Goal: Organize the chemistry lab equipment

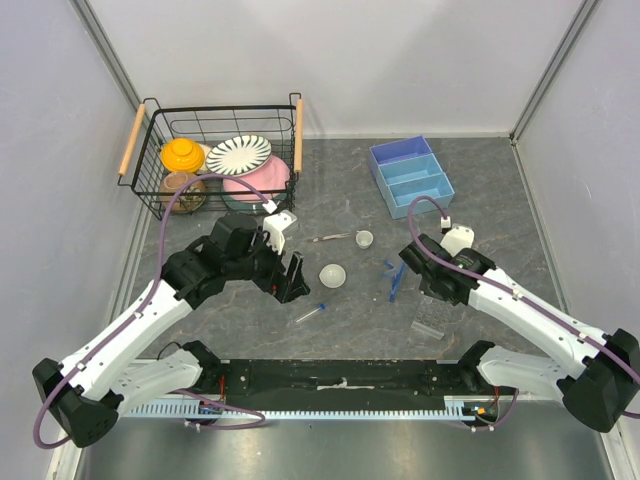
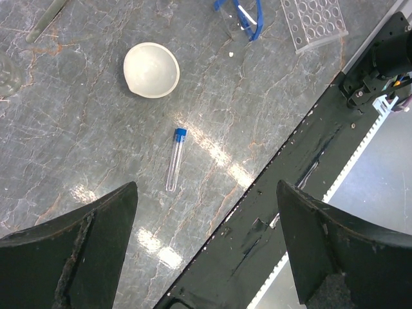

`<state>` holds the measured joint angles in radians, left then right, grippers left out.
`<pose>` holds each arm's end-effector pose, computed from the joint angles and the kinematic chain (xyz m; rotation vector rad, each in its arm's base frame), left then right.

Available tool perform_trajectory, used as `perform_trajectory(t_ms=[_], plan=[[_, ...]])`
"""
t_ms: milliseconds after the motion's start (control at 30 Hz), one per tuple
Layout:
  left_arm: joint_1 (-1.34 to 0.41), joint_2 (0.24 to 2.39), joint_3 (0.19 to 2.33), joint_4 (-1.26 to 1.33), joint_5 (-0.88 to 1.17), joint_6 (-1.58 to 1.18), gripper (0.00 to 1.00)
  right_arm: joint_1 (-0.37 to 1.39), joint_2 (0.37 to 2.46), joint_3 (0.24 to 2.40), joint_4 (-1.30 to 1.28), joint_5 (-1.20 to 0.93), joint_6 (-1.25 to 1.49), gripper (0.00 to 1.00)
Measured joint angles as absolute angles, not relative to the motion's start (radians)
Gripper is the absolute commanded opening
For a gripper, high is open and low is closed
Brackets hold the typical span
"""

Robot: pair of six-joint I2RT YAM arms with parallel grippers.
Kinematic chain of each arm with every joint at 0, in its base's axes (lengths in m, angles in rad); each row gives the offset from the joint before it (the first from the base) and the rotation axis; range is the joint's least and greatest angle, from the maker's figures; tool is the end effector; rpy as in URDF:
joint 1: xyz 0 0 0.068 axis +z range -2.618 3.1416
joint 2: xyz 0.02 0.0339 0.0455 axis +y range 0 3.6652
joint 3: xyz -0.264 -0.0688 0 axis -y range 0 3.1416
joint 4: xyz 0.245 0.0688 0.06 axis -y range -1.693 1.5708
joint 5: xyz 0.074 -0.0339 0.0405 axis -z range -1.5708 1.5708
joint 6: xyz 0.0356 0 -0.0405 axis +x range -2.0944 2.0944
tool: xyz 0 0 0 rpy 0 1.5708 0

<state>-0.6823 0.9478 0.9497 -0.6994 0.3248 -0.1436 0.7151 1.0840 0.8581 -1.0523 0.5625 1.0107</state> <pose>0.1430 -0.1308 0.3192 0.7973 2.2141 -0.7916 0.1474 0.1029 0.2507 0.4778 2.4800 -0.1915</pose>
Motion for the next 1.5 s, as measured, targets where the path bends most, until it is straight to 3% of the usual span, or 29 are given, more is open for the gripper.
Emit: perform_trajectory(t_ms=[1067,1500], plan=[[-0.682,0.964,0.950,-0.700,0.342,-0.143,0.92,0.709,1.092,0.768,-0.952,0.600,1.056,0.00],[-0.682,0.965,0.950,-0.700,0.342,-0.143,0.92,0.709,1.085,0.733,-0.935,0.593,1.064,0.30]])
